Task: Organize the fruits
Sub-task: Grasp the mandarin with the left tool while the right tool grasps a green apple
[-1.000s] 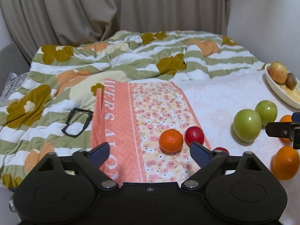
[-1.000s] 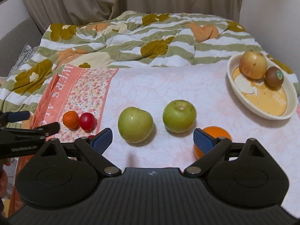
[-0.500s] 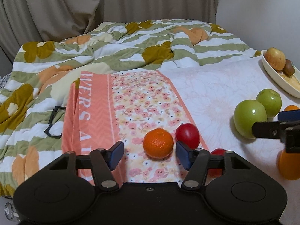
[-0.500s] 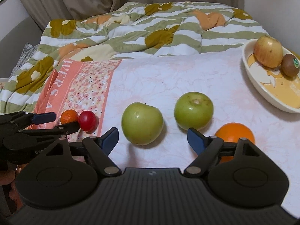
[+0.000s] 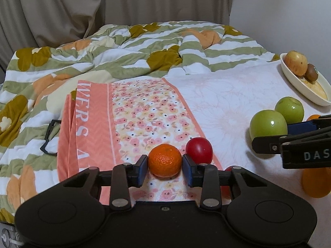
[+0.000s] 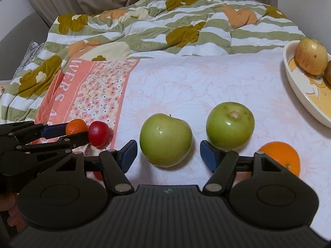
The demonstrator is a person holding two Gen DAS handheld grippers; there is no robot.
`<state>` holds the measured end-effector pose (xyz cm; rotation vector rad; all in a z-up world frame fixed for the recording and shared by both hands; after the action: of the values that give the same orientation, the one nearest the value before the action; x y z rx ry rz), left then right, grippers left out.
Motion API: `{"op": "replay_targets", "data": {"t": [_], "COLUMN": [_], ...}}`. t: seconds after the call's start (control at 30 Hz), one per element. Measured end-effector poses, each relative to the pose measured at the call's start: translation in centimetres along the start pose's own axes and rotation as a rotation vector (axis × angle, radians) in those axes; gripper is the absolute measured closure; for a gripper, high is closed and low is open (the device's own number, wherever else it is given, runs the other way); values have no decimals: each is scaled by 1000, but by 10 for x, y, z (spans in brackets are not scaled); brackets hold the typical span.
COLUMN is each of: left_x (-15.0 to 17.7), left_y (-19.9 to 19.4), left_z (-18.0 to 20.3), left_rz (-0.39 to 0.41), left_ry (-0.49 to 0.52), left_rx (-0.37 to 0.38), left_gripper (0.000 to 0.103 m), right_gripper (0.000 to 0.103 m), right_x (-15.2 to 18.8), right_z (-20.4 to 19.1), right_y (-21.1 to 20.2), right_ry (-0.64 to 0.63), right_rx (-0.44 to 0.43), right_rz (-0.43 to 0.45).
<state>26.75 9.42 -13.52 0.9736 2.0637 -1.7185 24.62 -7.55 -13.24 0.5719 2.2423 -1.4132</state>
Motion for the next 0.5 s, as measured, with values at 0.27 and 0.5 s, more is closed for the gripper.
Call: {"op": "replay_targets", "data": {"t": [0.27, 0.5], "left_x": [1, 1], "left_y": [-3, -15], "left_z": [0, -3], "left_rz": [6, 29], "left_ry": [-11, -22], "left_rx": [-9, -24], "left_gripper": [64, 64], "right_gripper": [32, 33], "right_x": [-1, -1], "right_z": [-1, -2], "right_y": [7, 6], "right_ry": [-6, -5], "right_rx": [0, -1], "right_rz": [1, 6]}}
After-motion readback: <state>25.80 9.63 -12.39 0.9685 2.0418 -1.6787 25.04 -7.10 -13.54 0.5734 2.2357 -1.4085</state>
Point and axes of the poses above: each gripper's, at about its wrist camera, not at the fingertips, and y roughly the way its jaws point, z to its right, x to its underside, the point moved 2 cm from there along y, roughly the way its jaws point, and after that the axes turned 15 degrees about -x, right-handed, at the moved point
